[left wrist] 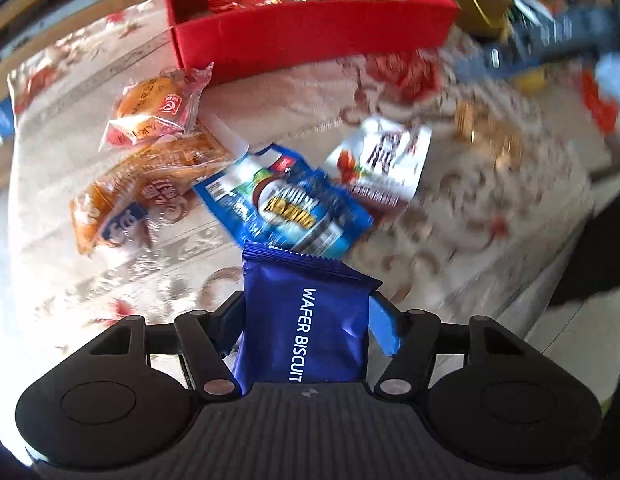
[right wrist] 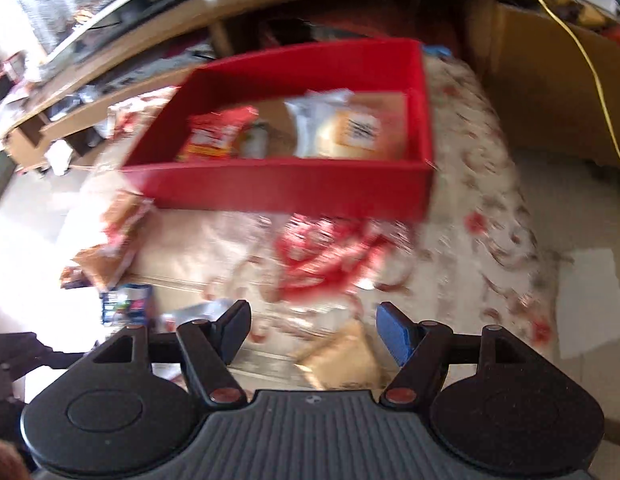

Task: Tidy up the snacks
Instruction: 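Grasp the blue wafer biscuit packet with the left tool while the right tool grasps the gold packet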

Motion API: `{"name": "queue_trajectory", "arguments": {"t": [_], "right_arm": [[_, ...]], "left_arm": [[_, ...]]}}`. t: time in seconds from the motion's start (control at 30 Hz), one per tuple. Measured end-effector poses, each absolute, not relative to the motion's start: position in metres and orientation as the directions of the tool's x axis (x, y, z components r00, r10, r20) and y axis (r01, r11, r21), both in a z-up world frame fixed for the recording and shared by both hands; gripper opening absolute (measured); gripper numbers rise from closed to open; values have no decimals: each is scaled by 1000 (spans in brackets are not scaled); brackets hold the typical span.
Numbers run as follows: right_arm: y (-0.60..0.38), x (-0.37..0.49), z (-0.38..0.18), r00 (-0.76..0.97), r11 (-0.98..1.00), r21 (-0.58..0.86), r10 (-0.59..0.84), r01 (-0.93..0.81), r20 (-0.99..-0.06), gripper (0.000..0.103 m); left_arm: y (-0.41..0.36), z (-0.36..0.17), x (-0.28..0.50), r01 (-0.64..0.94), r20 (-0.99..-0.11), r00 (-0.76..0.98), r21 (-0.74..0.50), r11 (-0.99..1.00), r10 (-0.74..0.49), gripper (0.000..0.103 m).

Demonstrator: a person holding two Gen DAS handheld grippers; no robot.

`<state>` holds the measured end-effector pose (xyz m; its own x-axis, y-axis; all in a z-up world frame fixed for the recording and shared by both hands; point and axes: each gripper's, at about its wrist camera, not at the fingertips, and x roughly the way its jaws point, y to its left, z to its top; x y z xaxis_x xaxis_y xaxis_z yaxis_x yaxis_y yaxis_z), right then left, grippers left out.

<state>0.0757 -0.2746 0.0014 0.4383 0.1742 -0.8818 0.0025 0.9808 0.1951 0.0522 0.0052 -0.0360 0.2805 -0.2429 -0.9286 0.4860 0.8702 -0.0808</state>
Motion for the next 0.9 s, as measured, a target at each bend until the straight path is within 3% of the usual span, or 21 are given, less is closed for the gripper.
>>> {"name": "queue_trajectory", "arguments": {"t": [0.3, 0.43, 0.5, 0.67, 0.83, 0.9], "right_arm": [[-256, 73, -29, 332, 987, 116, 148, -113, -932, 66], [-246, 67, -30, 338, 981, 73, 131, -179, -932, 72], [-239, 63, -32, 342, 975, 23, 100, -222, -934, 75], [-232, 61, -40, 328, 965, 25, 114, -262, -938, 100], [-231, 54, -41, 338, 958, 6, 106, -285, -935, 101], [-231, 51, -39, 345, 961, 7, 107, -278, -932, 96]], "left_arm": [[9, -34, 61, 360, -904, 292, -198, 912, -312, 72], [8, -35, 63, 342, -898, 296, -217, 914, -324, 85], [6, -35, 60, 344, -897, 306, -209, 915, -320, 88], [-1, -40, 56, 322, -893, 351, -168, 932, -283, 89], [-7, -43, 50, 335, -901, 377, -84, 938, -216, 93], [-11, -45, 47, 358, -903, 383, -48, 933, -193, 93]]}}
